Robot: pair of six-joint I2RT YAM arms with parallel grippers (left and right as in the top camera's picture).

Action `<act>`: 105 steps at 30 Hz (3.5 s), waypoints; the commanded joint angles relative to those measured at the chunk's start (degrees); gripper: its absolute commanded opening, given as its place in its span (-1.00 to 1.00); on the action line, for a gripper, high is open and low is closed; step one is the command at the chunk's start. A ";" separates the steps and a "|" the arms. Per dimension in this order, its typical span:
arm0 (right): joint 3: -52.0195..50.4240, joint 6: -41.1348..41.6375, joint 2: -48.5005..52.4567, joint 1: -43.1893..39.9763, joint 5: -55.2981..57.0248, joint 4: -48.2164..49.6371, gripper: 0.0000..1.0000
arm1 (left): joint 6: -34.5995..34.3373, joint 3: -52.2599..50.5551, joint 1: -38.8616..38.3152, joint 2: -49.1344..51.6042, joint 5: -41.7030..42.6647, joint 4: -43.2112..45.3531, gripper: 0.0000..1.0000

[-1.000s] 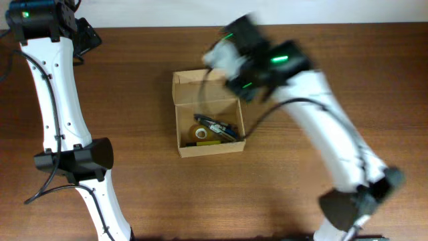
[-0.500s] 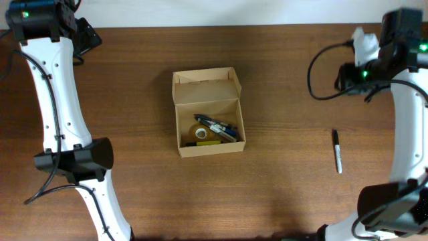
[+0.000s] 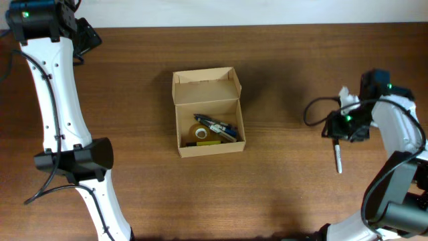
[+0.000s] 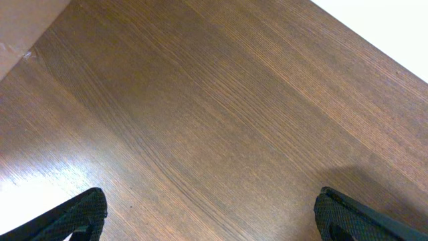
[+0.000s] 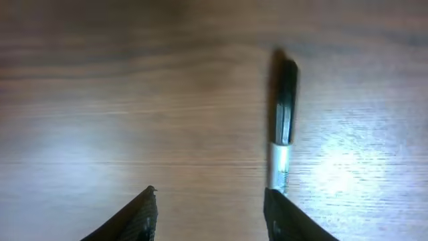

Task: Pack container
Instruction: 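Move the right gripper to the black marker and grasp it, then carry the black marker into the box and release it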

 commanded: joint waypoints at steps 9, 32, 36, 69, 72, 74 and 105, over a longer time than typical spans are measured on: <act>-4.15 -4.07 0.13 -4.04 3.08 5.27 0.21 | 0.72 0.61 0.20 -1.84 -0.61 -0.02 1.00; -14.64 -5.68 0.22 -4.09 3.08 13.29 -0.59 | 0.74 0.61 0.20 -1.84 -0.61 -0.02 1.00; -14.64 -5.68 0.22 -4.09 2.91 13.18 -0.70 | 0.74 0.61 0.20 -1.84 -0.61 -0.02 1.00; 40.13 -17.09 -2.21 35.01 -3.13 -7.85 -0.92 | 0.74 0.61 0.20 -1.84 -0.61 -0.02 1.00; 39.98 -27.41 -1.31 43.74 2.10 -8.35 -0.92 | 0.74 0.61 0.20 -1.84 -0.61 -0.02 1.00; 38.95 -36.70 0.28 49.31 2.97 -8.52 -0.92 | 0.74 0.61 0.20 -1.84 -0.61 -0.02 1.00; 38.29 -38.95 25.55 51.84 -0.28 -11.41 -0.25 | 0.72 0.61 0.20 -1.84 -0.61 -0.02 1.00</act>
